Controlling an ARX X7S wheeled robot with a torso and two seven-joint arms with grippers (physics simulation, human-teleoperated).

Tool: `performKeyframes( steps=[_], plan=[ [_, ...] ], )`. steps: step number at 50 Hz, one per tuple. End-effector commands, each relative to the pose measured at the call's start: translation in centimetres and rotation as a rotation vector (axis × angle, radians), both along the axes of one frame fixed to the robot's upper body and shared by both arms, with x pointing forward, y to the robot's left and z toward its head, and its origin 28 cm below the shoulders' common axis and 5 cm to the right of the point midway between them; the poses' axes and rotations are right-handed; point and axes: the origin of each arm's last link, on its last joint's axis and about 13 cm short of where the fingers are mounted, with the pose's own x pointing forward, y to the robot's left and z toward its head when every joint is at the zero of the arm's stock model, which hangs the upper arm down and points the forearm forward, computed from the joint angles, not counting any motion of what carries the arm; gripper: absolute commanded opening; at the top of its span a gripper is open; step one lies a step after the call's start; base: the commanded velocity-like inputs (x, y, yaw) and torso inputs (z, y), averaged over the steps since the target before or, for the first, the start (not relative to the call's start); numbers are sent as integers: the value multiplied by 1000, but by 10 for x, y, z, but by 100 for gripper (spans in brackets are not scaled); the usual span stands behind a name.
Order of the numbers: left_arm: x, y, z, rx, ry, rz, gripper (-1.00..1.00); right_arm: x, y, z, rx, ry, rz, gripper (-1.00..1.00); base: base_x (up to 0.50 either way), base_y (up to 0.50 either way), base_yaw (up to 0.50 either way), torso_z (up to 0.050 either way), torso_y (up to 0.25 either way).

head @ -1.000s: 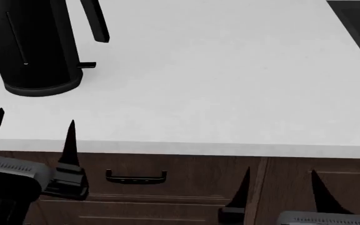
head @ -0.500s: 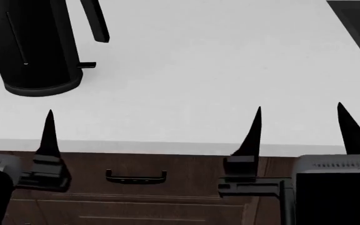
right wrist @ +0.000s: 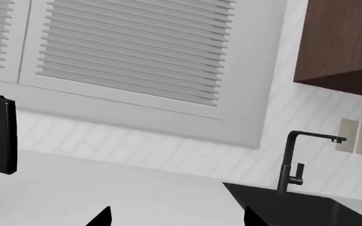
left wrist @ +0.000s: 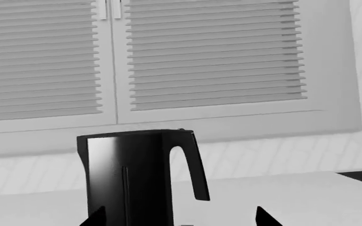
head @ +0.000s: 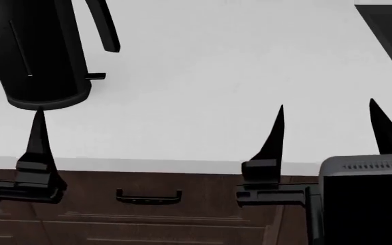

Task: Press down the lever to turn on the electric kettle.

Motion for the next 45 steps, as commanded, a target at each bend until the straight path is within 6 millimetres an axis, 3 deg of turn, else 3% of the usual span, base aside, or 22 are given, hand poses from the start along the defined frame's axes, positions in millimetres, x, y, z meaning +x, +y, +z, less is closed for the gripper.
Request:
performKeyframes(
  steps=[1,30,45],
  plan=[
    [-4,1,5,-16,-43,-20,100,-1,0,-1,-1,3,-6,100,0,0,0,50,0],
    [-2,3,5,-30,-54,-26,100,-4,0,0,-41,16,5,100,0,0,0,50,0],
    [-3,2,4,-31,-43,-21,100,-5,1,-1,-45,15,24,100,45,201,0,1,0]
  ],
)
